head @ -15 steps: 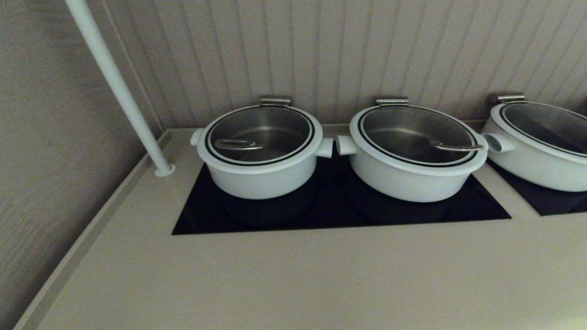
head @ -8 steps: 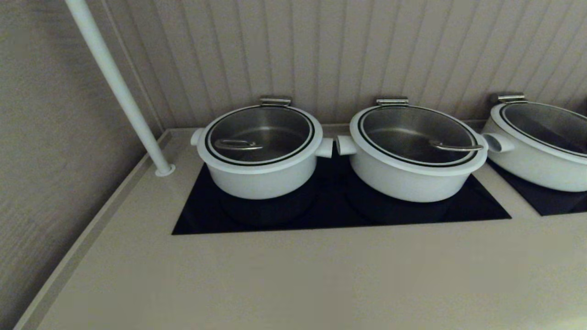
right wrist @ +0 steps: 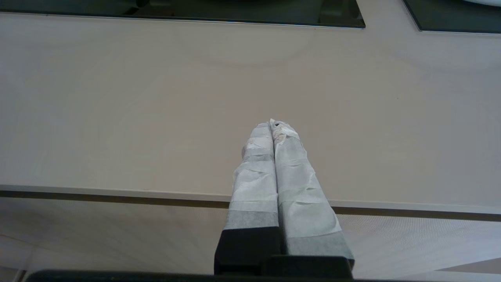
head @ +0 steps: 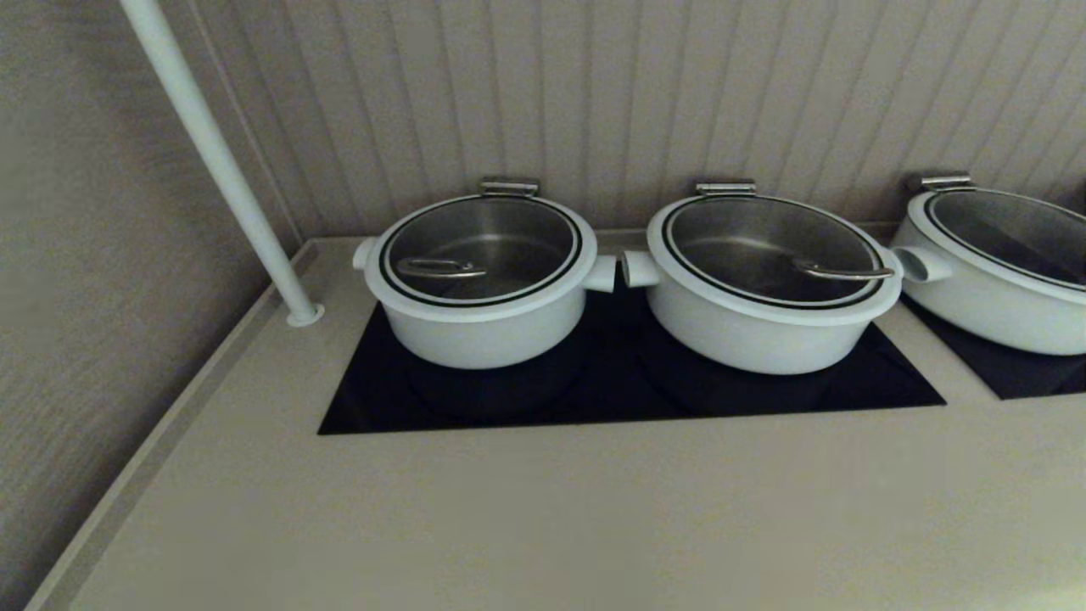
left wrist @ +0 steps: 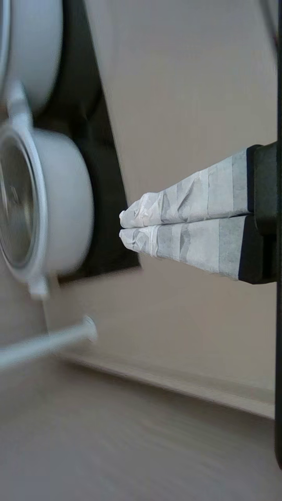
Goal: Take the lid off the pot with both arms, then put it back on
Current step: Open the food pot lid a small opening with the left arm
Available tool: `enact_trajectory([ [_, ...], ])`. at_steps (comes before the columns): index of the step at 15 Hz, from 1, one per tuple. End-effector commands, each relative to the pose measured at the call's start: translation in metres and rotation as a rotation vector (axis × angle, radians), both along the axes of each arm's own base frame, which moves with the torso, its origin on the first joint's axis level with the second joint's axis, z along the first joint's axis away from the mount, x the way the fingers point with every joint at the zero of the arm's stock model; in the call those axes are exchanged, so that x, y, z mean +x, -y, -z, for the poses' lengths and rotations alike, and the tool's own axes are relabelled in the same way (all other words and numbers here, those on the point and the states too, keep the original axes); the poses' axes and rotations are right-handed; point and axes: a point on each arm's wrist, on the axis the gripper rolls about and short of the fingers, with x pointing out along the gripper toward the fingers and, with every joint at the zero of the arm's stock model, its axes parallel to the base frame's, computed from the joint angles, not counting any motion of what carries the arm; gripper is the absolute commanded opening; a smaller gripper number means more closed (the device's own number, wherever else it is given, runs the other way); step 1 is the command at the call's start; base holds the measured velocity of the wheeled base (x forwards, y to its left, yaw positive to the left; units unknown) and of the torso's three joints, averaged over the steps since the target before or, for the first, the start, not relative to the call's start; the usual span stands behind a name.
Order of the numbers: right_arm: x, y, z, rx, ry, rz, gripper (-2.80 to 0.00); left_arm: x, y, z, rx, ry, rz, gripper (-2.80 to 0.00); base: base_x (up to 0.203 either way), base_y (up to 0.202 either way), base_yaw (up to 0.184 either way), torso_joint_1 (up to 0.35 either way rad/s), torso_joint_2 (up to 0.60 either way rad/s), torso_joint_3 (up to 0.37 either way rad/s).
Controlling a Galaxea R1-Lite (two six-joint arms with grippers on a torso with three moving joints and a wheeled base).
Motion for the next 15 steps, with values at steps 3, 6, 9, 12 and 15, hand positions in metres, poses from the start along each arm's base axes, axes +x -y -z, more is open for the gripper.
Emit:
enact_trajectory([
  [3, 0.000, 0.000, 0.000, -0.001, -0.002, -0.001, -2.80, 0.013, 0.003, -0.020, 0.014, -0.073, 0.161, -2.80, 0.000, 0.000, 0.000, 0.000, 0.00, 0.000],
  [6, 0.000, 0.000, 0.000, -0.001, -0.002, 0.000, -2.80, 0.033, 0.004, -0.041, 0.011, -0.158, 0.187, -2.80, 0.000, 0.000, 0.000, 0.000, 0.00, 0.000],
  [9, 0.000, 0.000, 0.000, -0.001, -0.002, -0.001, -2.80, 0.056, 0.005, -0.064, 0.007, -0.212, 0.251, -2.80, 0.000, 0.000, 0.000, 0.000, 0.00, 0.000],
  [12, 0.000, 0.000, 0.000, -0.001, -0.002, -0.001, -2.80, 0.069, 0.007, -0.082, 0.011, -0.225, 0.339, -2.80, 0.000, 0.000, 0.000, 0.000, 0.00, 0.000],
  [15, 0.000, 0.000, 0.000, -0.001, -0.002, -0.001, -2.80, 0.079, 0.011, -0.085, 0.013, -0.262, 0.413, -2.80, 0.000, 0.000, 0.000, 0.000, 0.00, 0.000],
])
